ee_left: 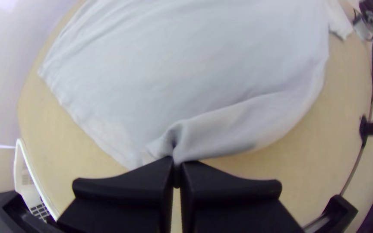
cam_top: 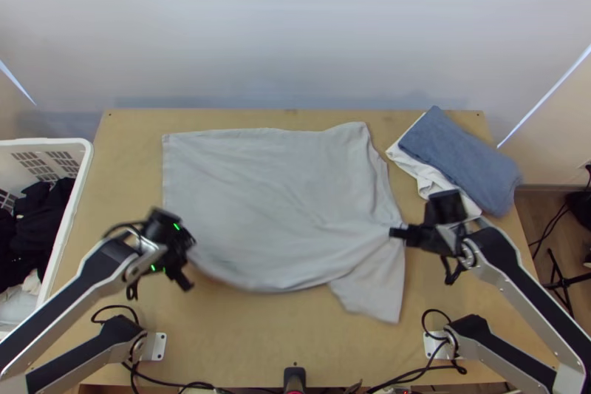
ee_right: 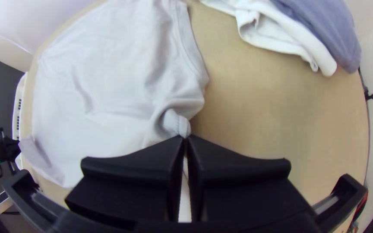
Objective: Fold the t-shirt
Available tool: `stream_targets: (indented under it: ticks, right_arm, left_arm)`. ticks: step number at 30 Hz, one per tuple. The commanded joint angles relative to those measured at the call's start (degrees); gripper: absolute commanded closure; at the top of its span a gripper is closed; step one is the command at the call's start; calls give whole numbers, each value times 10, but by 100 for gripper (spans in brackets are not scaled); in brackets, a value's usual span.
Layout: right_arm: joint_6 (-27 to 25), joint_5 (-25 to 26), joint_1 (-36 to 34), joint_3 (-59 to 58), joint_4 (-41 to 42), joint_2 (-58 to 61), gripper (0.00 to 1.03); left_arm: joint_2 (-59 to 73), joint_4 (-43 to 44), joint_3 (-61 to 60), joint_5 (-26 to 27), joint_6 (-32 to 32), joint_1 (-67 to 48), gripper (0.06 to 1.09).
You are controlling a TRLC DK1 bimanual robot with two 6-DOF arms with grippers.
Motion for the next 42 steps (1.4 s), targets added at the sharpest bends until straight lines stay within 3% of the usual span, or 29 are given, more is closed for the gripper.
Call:
stream_targets:
  ticks: [1, 5, 12, 17, 20, 26, 31, 37, 42]
  right_arm:
    - [-50, -36, -41, 82, 38, -16, 100]
    - [-80, -36, -59, 138, 86, -13, 100]
    - [-82, -37, -86, 255, 162, 54, 100]
    - [-78, -37, -79, 400, 175, 144, 100]
    - [-76, -37, -78, 513, 173, 206, 100]
    - [-76, -37, -79, 758, 142, 333, 100]
    - [-76, -36, -82, 878, 142, 351, 100]
    - [-75, -33, -83, 903, 176, 260, 100]
    - [-75, -33, -56, 860, 128, 139, 100]
  left_arm:
    - [20, 40, 81, 59, -61, 188, 105]
    - [35, 55, 120, 73, -146, 250, 105]
    - [85, 109, 197, 109, -283, 298, 105]
    - [151, 136, 325, 106, -406, 291, 105]
    - [193, 141, 431, 101, -446, 280, 105]
    - [307, 142, 688, 74, -464, 286, 105]
    - [331, 175, 838, 59, -481, 322, 105]
    - [262, 217, 860, 33, -493, 346, 105]
    - [171, 216, 815, 28, -509, 367, 105]
